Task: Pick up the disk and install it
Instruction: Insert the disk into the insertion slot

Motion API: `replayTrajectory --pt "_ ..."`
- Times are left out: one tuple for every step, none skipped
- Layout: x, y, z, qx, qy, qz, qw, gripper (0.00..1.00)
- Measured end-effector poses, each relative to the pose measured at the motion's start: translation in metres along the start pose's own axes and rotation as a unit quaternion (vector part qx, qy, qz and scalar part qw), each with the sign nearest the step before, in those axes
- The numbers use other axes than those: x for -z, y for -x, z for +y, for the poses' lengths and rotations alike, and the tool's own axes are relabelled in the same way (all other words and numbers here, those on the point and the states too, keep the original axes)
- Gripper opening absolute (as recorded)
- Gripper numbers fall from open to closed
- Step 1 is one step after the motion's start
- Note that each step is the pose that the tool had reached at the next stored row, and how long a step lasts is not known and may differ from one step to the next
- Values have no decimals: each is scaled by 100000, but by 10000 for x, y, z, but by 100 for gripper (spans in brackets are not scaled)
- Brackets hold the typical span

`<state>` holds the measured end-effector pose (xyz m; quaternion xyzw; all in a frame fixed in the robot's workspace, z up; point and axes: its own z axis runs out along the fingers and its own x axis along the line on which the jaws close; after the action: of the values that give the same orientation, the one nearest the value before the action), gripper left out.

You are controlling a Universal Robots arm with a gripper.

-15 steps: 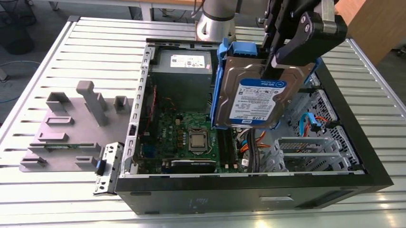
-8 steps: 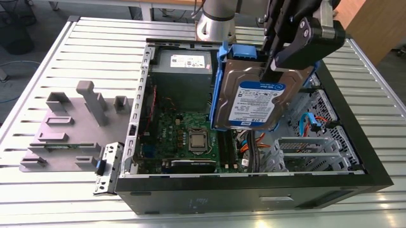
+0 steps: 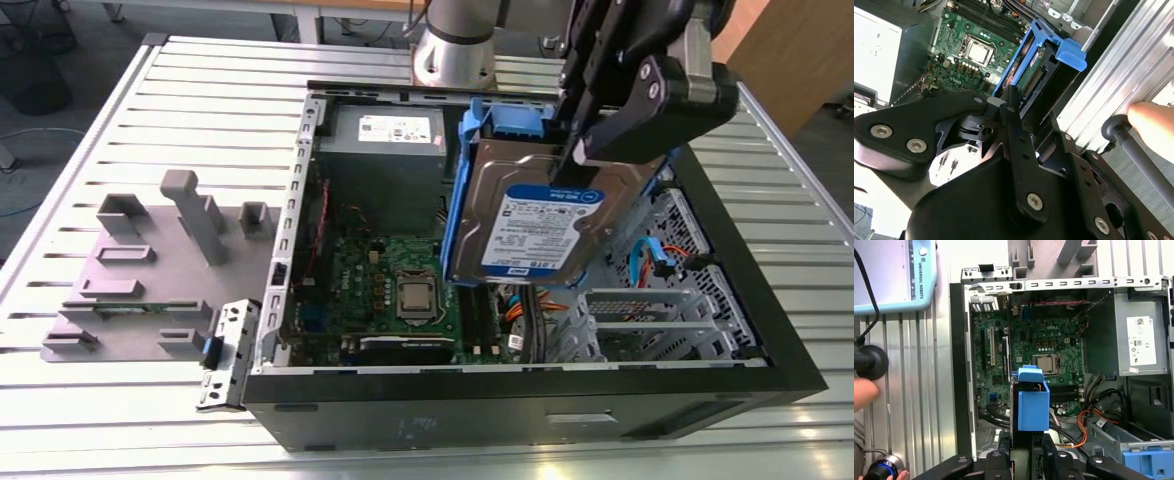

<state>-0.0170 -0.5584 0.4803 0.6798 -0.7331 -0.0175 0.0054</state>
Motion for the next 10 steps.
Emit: replayTrajectory --pt "-2 -9 -1 -3 21 -2 100000 35" --pt "-2 -17 -2 -6 36 4 100000 35" --pt "-3 -22 -2 -10 41 4 100000 35" --pt "-4 -24 -2 -9 44 1 100000 35" --pt "-4 -24 -3 -6 44 1 100000 35" --pt "-4 -24 -3 -4 43 5 100000 35" --pt "-3 -24 -3 -1 46 8 100000 35" --pt "-3 -25 -3 -2 45 8 100000 35" --pt "-4 -25 -3 -3 46 5 100000 35" --pt "-4 -25 -4 -3 46 5 100000 35"
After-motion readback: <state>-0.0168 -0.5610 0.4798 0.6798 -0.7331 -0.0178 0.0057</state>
